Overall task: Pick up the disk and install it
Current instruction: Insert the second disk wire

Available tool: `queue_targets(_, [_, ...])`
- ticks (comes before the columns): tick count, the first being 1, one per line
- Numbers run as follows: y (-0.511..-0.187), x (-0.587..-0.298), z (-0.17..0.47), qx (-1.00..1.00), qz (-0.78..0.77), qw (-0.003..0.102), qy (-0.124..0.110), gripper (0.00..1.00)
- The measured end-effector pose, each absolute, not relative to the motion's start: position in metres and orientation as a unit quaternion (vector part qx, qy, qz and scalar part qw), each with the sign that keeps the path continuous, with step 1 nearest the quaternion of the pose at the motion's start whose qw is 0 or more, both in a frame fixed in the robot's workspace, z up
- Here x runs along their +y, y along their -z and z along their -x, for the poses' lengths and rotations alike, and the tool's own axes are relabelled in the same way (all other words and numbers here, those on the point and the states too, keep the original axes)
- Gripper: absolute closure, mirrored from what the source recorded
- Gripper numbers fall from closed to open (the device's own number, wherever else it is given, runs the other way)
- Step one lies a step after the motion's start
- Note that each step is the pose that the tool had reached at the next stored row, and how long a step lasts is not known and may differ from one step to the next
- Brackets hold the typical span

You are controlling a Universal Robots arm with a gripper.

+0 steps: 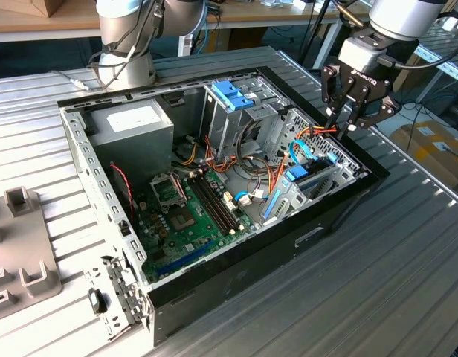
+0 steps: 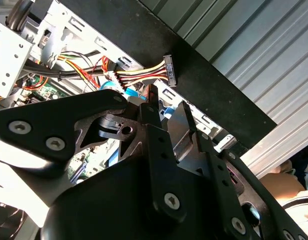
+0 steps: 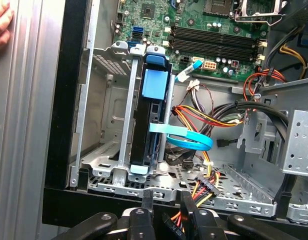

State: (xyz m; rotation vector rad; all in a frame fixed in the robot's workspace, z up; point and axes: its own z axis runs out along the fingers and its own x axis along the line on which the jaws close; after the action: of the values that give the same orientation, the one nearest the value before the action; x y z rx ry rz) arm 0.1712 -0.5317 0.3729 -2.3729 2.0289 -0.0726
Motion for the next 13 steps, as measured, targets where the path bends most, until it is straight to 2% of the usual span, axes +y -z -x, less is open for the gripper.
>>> queue_targets(13, [-0.3736,-0.5317,-0.1737,0.624,0.781,0.010,0.023,0.64])
